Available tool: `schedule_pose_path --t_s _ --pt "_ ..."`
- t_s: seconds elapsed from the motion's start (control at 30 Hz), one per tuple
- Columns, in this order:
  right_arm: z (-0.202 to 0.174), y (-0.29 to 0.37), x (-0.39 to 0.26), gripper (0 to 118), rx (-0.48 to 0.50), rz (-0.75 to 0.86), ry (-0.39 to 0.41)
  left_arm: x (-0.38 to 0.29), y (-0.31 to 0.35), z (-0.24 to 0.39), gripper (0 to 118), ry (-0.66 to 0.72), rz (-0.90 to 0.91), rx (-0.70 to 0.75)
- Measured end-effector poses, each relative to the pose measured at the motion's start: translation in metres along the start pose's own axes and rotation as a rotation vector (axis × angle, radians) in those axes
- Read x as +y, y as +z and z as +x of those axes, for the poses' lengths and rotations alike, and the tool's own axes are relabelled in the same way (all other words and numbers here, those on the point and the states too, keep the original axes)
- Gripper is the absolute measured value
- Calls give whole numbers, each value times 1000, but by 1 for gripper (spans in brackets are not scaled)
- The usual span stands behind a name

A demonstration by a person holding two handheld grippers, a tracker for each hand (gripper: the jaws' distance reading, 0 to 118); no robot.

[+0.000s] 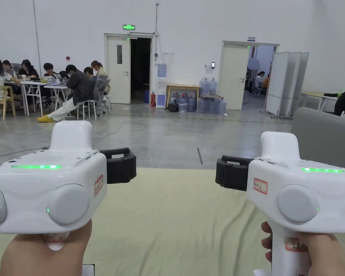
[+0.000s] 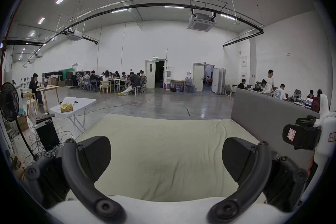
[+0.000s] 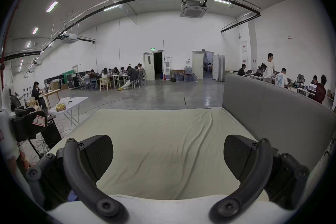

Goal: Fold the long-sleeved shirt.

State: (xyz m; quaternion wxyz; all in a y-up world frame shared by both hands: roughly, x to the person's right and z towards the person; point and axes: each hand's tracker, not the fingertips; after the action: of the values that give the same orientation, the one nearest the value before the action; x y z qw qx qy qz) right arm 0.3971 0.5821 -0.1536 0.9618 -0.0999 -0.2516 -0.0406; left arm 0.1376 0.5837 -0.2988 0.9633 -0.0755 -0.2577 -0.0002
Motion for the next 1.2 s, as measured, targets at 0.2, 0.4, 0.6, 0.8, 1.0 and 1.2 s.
schedule_pose_path --t_s 0.2,0.4,0.6,0.8,1.0,1.2 --pt "-2 -1 -1 118 2 2 1 0 0 -3 118 -4 2 11" --pt "-3 -1 -1 118 13 0 4 -1 1 -4 118 5 -1 4" --pt "-4 0 -3 118 -4 7 15 0 2 -2 118 -2 3 4" --pt "-1 0 -3 118 18 4 -8 1 2 -3 118 -2 4 10" --pt "0 1 -1 118 22 10 -14 -1 0 -1 118 -7 -6 8" --pt "1 1 0 118 23 9 -8 -2 -2 0 118 -7 -14 9"
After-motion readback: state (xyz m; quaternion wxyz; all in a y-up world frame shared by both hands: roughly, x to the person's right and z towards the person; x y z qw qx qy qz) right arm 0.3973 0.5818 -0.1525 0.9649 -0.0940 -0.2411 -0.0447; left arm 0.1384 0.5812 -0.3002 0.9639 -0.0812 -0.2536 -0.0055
